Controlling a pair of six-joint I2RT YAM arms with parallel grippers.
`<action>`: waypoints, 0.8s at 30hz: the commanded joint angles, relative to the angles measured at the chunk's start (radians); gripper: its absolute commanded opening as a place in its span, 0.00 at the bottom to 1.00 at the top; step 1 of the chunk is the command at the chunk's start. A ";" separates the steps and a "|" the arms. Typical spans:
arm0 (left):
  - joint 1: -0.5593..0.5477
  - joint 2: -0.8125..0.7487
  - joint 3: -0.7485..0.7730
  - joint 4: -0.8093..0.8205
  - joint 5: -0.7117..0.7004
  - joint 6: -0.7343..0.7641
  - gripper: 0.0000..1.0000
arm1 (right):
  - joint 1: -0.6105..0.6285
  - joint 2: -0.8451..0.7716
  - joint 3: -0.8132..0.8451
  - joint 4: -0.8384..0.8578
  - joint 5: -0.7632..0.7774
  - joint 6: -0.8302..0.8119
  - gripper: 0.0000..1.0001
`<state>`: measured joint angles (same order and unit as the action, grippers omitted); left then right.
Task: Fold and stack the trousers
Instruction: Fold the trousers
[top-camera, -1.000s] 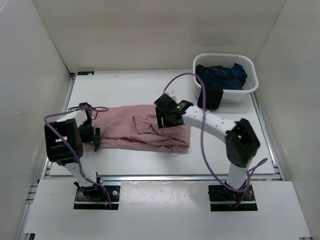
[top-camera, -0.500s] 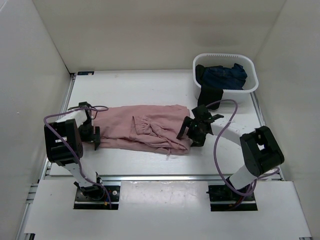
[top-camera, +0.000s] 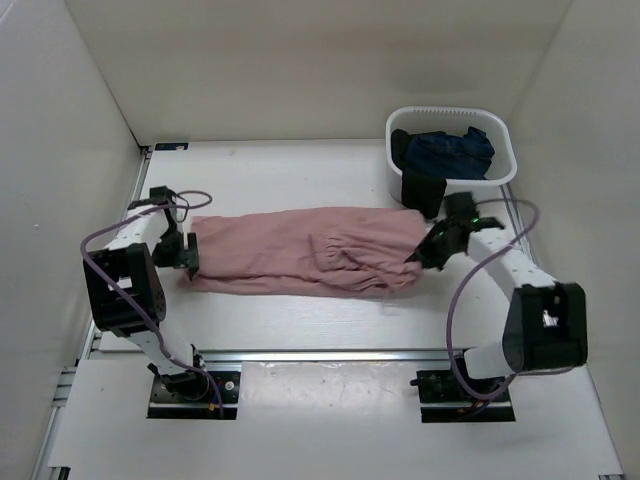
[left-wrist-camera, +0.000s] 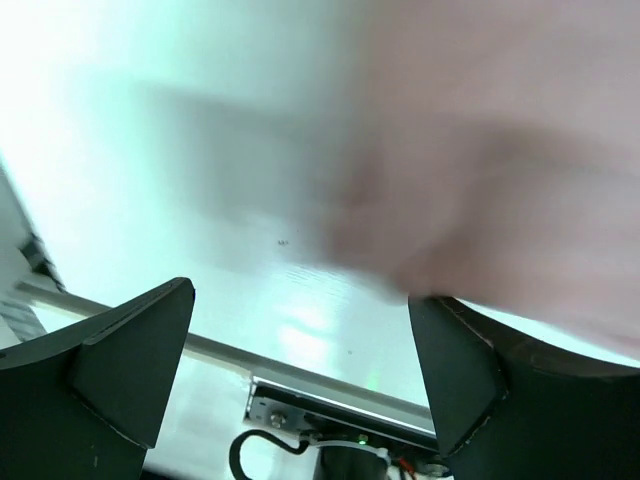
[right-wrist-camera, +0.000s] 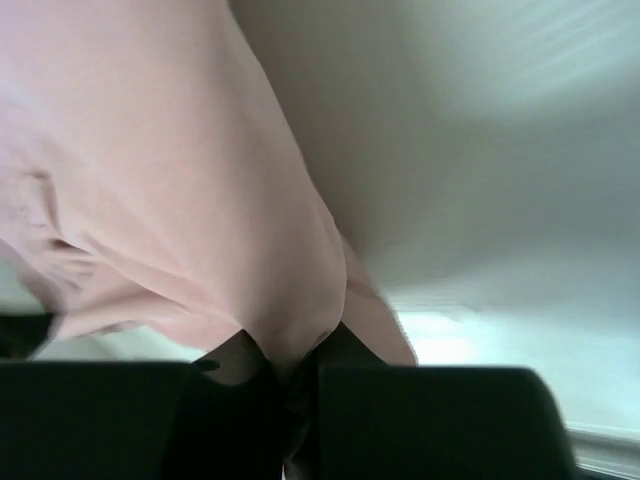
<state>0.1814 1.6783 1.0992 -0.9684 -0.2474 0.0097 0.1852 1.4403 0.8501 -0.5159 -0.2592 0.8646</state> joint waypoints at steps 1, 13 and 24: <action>0.004 -0.081 0.132 -0.049 0.071 -0.010 1.00 | -0.107 -0.126 0.237 -0.427 0.288 -0.214 0.00; 0.004 -0.091 0.122 -0.078 0.080 -0.010 1.00 | 0.356 0.301 1.099 -0.888 0.771 -0.510 0.00; 0.004 -0.111 0.071 -0.078 0.071 -0.010 1.00 | 0.511 0.825 1.649 -0.773 0.422 -0.620 0.00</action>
<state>0.1814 1.6150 1.1877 -1.0466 -0.1818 0.0063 0.6518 2.2711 2.4119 -1.3022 0.2829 0.3038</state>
